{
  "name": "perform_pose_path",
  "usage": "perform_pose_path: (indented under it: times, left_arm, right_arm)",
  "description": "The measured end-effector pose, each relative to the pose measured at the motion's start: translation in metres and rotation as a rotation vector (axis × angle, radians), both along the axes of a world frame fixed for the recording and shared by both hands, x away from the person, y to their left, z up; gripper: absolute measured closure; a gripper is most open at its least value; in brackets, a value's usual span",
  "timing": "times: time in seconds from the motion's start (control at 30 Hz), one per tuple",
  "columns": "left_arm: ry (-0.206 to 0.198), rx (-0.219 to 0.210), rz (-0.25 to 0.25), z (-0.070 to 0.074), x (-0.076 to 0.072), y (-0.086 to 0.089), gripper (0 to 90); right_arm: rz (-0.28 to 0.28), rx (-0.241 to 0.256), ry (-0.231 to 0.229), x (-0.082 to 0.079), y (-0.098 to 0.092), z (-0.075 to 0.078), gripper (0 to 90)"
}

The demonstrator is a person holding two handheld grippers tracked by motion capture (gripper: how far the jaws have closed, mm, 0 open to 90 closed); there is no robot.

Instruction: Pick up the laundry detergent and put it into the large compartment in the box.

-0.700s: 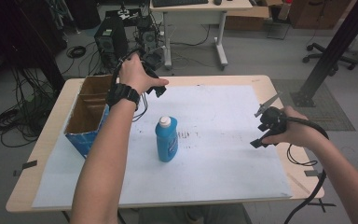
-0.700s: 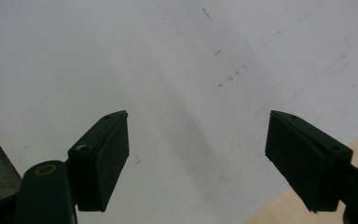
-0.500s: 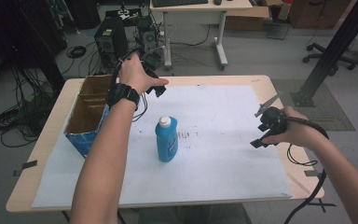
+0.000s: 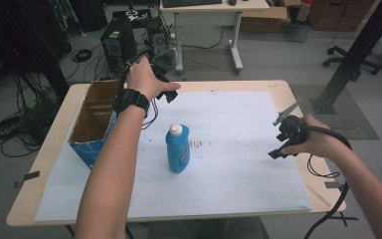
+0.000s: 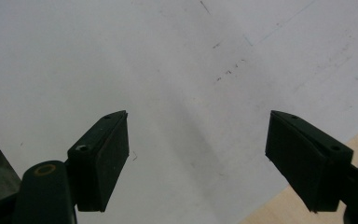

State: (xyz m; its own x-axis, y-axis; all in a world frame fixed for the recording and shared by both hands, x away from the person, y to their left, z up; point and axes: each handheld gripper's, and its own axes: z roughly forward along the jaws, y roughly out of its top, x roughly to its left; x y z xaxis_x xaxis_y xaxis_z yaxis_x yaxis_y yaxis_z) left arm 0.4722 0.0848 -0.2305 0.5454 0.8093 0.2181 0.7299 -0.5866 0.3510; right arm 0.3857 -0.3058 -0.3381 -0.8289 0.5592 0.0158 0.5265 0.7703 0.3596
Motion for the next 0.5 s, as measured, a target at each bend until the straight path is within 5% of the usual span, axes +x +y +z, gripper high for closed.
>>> perform_pose_path:
  times: [0.5]
  left_arm:
    - [-0.031,0.01,-0.004,0.022,-0.018,-0.004,8.2]
  right_arm:
    - [0.0,0.003,-0.005,-0.002,0.0,0.001,21.7]
